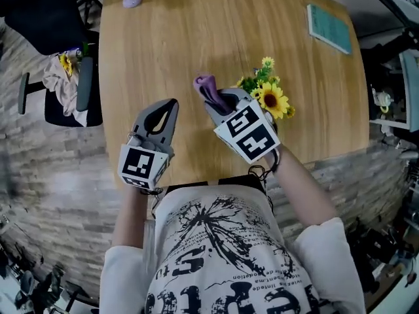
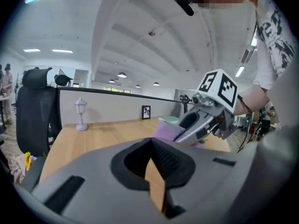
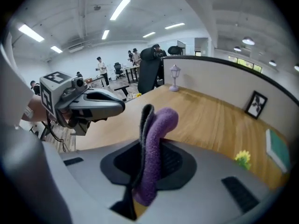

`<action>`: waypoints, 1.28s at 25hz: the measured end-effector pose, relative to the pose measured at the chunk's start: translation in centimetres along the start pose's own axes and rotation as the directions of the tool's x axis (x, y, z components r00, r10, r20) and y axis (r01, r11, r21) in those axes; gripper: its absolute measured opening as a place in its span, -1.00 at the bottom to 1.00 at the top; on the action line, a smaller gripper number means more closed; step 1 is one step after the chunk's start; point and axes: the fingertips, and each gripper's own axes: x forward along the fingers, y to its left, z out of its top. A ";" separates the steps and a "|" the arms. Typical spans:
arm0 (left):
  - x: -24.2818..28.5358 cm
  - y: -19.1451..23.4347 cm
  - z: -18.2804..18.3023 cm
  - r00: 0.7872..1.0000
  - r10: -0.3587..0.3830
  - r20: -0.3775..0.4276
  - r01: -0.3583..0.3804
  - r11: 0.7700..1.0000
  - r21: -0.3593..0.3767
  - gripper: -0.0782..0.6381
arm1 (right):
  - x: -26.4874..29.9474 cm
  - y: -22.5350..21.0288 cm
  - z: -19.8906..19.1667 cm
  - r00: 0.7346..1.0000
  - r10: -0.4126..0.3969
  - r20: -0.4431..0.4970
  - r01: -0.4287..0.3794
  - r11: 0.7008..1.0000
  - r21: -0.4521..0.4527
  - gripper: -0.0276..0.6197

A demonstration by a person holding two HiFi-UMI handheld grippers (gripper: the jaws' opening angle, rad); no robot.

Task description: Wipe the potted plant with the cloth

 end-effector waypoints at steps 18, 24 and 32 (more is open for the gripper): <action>-1.1 -0.4 -5.2 0.989 -0.126 -0.072 0.127 0.992 0.005 -0.77 | 4.2 -1.8 -8.6 0.963 -0.237 -0.129 0.269 0.790 0.551 -0.67; -1.0 -0.9 -5.6 0.983 -0.164 -0.079 0.165 0.986 0.004 -0.77 | 3.7 -1.7 -10.0 0.969 -0.212 -0.129 0.242 0.695 0.677 -0.67; 0.2 -1.8 -4.8 0.983 -0.178 -0.045 0.178 0.984 -0.002 -0.77 | 2.7 -1.4 -12.1 0.970 -0.191 -0.151 0.242 0.711 0.660 -0.66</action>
